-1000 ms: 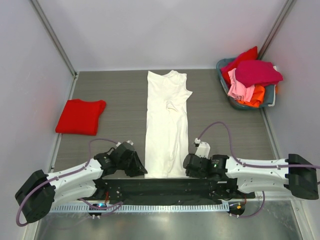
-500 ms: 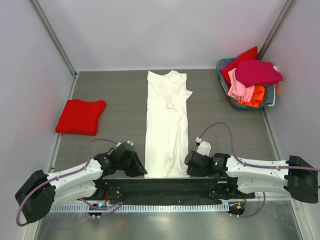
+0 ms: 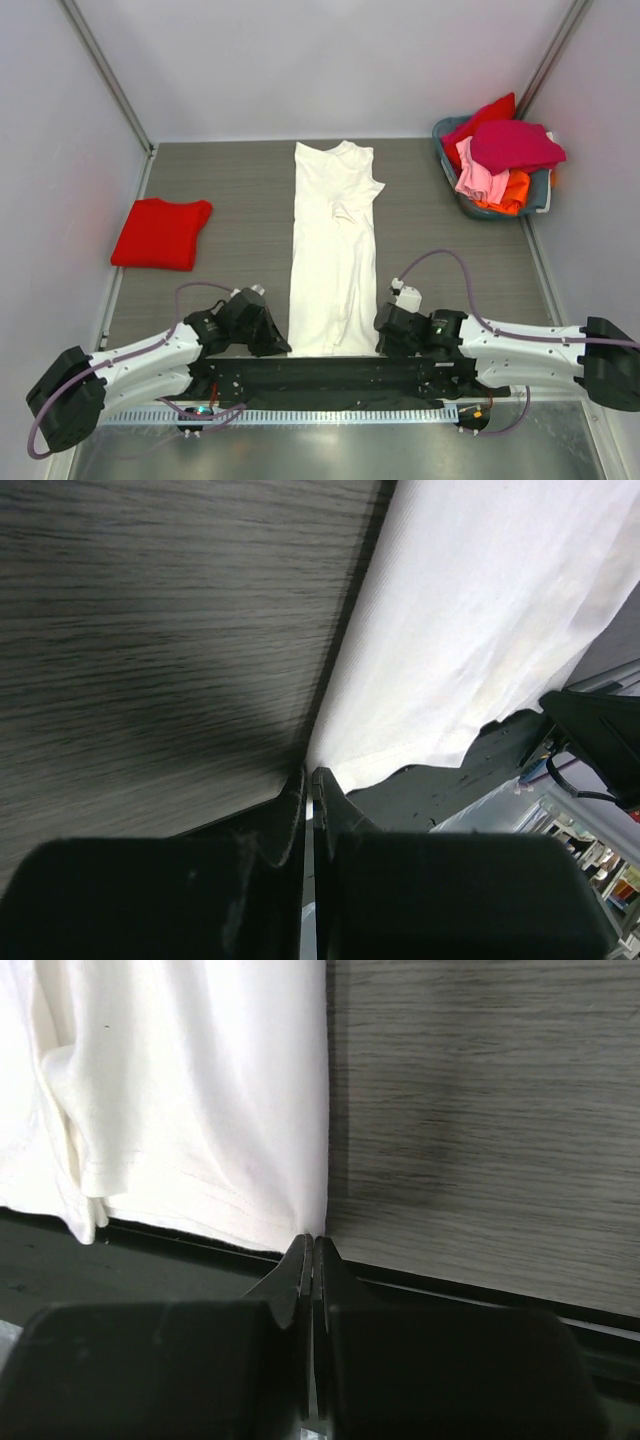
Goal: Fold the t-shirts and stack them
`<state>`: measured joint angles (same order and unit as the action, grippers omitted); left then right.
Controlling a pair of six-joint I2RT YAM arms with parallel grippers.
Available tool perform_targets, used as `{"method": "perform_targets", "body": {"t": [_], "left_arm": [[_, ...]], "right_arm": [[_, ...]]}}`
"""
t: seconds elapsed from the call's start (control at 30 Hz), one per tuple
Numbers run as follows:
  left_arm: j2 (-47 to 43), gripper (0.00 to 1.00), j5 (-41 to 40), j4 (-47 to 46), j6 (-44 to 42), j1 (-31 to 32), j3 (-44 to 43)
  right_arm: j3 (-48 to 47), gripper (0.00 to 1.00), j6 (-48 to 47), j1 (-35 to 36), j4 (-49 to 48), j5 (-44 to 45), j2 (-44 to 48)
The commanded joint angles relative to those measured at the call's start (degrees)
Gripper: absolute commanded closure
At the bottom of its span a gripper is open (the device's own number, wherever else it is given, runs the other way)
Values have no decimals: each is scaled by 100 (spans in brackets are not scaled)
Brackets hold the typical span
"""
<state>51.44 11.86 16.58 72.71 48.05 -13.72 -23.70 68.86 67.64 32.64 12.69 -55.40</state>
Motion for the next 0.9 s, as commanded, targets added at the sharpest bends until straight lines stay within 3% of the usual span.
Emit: {"method": "perform_targets", "body": {"t": [0.0, 0.13, 0.33, 0.47, 0.6, 0.7, 0.87], "left_arm": [[-143, 100, 185, 82, 77, 38, 27], [-625, 100, 256, 178, 296, 38, -174], [-723, 100, -332, 355, 411, 3, -843], [-145, 100, -395, 302, 218, -392, -1370], [522, 100, 158, -250, 121, -1226, -1695], [1067, 100, 247, -349, -151, -1859, -2169], [1982, 100, 141, -427, -415, -2230, -3056]], "right_arm": [[-116, 99, -39, -5, 180, 41, 344], [-547, 99, -162, -22, 699, 409, 740], [-1496, 99, -1005, -549, 1034, 972, 636], [-2136, 99, -1726, -1391, 1025, 964, 66], [-2586, 99, -2480, -1971, 789, 973, -435], [-2806, 99, -2850, -2526, 437, 613, -823], [-3209, 99, -3264, -3379, -73, -186, -1552]]}}
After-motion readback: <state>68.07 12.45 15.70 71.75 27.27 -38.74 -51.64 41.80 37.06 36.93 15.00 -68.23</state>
